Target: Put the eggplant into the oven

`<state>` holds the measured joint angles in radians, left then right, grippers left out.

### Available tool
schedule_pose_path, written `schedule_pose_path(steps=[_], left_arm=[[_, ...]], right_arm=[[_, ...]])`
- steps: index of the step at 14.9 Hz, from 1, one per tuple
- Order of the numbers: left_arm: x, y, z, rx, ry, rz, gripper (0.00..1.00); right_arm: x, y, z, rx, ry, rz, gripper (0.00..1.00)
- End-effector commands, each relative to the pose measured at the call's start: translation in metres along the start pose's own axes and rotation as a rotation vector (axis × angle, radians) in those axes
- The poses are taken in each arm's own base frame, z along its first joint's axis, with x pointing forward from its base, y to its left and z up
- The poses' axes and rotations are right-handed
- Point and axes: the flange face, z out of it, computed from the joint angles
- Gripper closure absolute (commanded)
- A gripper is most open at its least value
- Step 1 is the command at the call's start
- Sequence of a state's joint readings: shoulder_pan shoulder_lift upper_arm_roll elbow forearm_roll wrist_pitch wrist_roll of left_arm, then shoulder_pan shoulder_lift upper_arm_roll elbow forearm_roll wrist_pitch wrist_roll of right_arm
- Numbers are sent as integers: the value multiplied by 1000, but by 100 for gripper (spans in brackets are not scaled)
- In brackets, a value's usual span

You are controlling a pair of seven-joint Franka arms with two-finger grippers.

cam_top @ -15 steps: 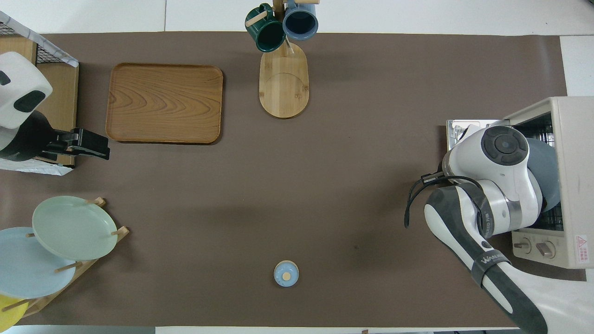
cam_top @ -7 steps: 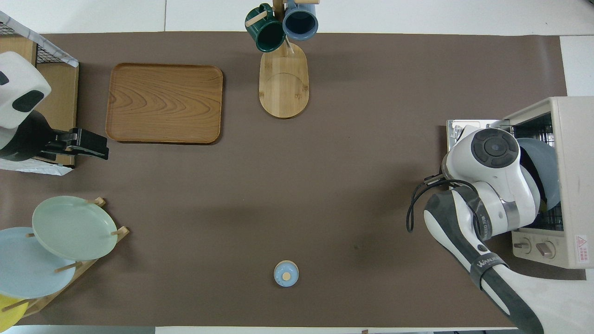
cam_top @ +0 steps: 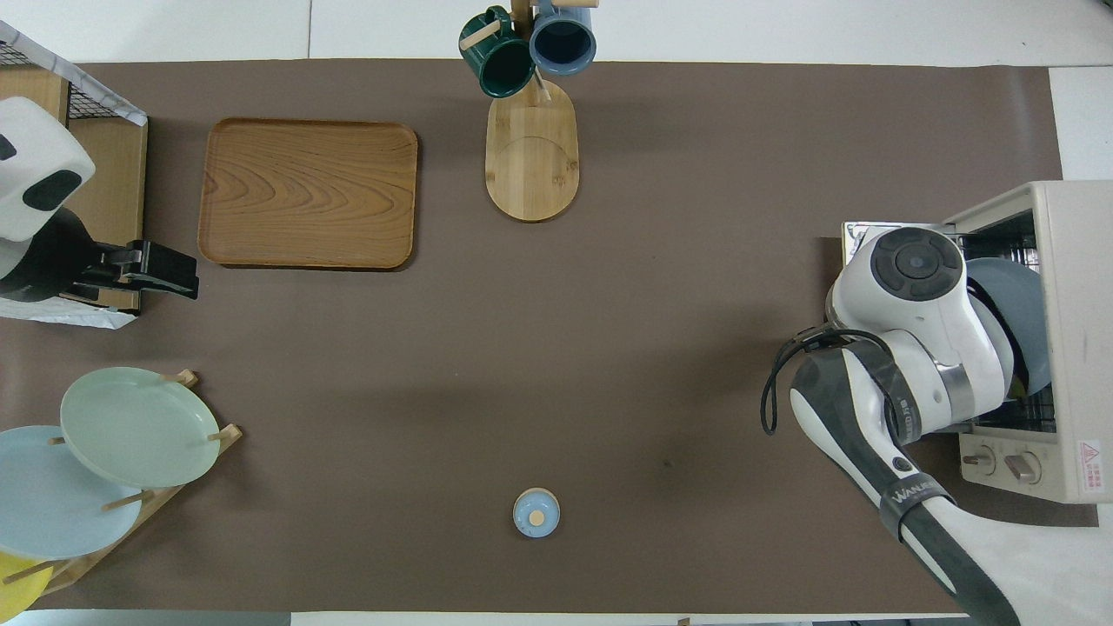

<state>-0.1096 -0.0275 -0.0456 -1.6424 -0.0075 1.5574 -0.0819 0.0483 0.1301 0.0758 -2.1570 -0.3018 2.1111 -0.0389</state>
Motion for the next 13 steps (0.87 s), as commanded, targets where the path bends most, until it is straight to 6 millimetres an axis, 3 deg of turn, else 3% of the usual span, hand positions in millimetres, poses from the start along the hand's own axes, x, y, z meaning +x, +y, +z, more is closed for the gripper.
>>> schedule_pose_path(steps=[1,4,7,10,13], left_arm=[[-6,-9,-5,27,13,0,0],[-6,-8,-5,26,12,0,0],[-7,-8,-6,25,15,-3,0],[-7,-8,-5,26,12,-3,0],[-9,-9,-4,26,3,-9,0]], right_arm=[[-20,61,-48,-53,-15,-7,100],[-47,113,-59,-22,-11,-15,100],[-73,147,-71,22,-23,11,100],[-87,154,-101,58,-43,48,100],[-85,155,-159,152,2,92,97]])
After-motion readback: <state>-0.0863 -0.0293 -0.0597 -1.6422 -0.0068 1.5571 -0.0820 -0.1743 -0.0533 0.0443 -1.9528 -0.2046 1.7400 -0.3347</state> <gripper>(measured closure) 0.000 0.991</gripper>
